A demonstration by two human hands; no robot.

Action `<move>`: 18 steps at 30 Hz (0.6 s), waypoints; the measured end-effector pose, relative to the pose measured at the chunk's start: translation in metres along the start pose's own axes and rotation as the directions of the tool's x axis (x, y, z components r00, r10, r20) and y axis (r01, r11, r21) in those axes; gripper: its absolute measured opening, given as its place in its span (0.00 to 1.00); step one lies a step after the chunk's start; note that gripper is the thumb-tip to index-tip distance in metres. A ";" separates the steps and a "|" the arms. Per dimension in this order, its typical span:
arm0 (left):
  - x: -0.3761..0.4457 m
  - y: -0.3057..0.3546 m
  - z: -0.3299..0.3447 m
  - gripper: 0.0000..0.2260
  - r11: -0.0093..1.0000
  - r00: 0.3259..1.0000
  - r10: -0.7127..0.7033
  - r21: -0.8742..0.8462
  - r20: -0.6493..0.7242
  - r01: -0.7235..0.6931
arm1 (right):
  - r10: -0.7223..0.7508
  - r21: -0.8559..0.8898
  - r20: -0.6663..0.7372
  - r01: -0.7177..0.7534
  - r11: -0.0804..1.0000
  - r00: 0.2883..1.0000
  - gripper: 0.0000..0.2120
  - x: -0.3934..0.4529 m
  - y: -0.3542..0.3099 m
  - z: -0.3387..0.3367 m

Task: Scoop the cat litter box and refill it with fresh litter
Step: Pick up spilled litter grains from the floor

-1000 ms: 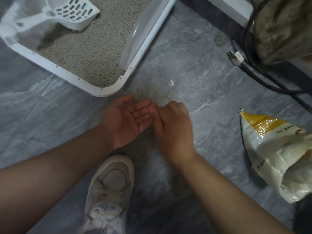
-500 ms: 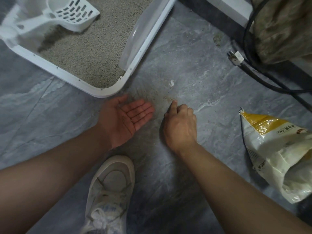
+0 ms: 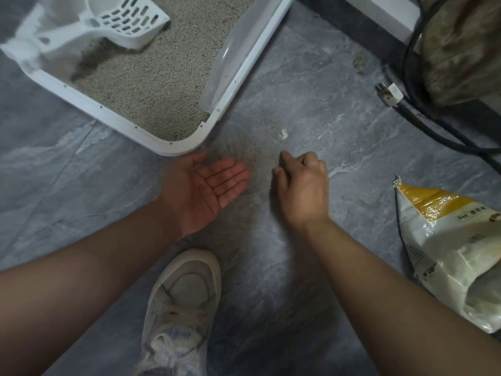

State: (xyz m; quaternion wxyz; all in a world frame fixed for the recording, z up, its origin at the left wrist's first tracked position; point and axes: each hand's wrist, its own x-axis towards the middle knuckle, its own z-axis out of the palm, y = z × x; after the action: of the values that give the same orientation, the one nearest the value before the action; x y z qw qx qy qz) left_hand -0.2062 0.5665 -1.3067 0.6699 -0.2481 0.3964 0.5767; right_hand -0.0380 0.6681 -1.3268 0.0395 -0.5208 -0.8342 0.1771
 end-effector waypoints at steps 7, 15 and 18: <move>0.000 0.001 -0.004 0.23 1.000 1.000 0.013 -0.003 -0.026 -0.013 | -0.272 -0.277 0.045 0.273 0.921 0.961 0.15 0.013 -0.004 -0.004; -0.002 0.001 0.001 0.20 1.000 0.998 0.023 0.008 -0.058 -0.023 | -0.314 -0.365 0.071 0.318 0.875 0.947 0.17 0.006 0.001 -0.010; -0.003 0.001 0.001 0.20 1.000 0.997 0.029 0.005 -0.065 -0.029 | -0.382 -0.359 0.114 0.396 0.845 0.917 0.22 0.006 0.002 -0.010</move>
State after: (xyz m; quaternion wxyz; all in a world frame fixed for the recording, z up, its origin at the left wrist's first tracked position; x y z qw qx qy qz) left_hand -0.2069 0.5659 -1.3037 0.6487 -0.2595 0.4226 0.5773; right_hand -0.0369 0.6765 -1.3185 -0.0413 -0.3354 -0.9411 0.0128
